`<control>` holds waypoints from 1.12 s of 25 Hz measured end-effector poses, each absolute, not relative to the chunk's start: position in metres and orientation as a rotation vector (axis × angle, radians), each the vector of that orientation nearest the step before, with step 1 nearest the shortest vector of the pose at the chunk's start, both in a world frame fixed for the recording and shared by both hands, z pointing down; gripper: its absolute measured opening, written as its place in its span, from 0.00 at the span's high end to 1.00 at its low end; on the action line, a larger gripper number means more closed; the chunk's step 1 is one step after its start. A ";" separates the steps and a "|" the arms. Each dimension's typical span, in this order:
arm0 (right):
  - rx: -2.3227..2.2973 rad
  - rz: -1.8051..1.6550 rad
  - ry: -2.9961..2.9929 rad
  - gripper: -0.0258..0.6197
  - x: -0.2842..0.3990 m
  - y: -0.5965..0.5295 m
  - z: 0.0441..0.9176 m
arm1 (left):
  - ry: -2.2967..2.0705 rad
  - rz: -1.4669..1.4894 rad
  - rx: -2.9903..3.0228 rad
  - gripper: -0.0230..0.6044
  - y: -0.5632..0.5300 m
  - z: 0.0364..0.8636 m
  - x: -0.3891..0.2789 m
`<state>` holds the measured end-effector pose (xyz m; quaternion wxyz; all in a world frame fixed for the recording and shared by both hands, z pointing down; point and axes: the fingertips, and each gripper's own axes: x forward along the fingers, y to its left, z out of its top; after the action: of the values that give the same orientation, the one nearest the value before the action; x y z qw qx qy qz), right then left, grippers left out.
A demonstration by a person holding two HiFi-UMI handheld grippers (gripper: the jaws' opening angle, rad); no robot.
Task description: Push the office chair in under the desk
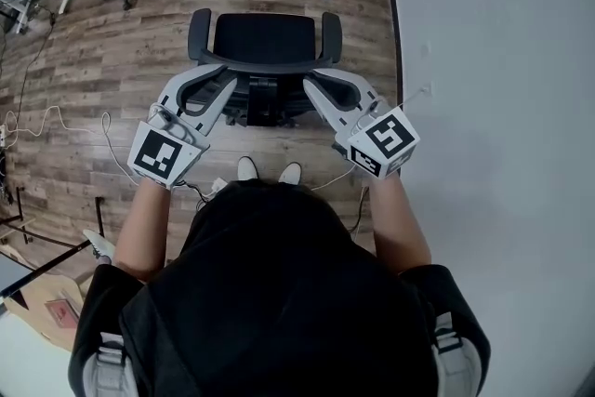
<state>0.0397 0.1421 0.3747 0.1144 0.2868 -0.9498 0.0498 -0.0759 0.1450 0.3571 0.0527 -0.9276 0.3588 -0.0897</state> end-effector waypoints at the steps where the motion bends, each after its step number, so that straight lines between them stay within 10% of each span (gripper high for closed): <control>1: 0.816 0.155 -2.760 0.92 0.040 0.143 0.384 | 1.066 -0.324 -2.820 0.85 0.146 0.366 -0.077; 28: 0.295 0.105 -2.177 0.71 0.042 0.159 0.561 | 0.414 -1.399 -2.601 0.67 0.157 0.567 -0.101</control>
<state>0.0421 0.1590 0.5606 0.4540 0.1195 -0.8819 0.0425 -0.1010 0.1569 0.5668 0.0798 -0.8694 0.1383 -0.4677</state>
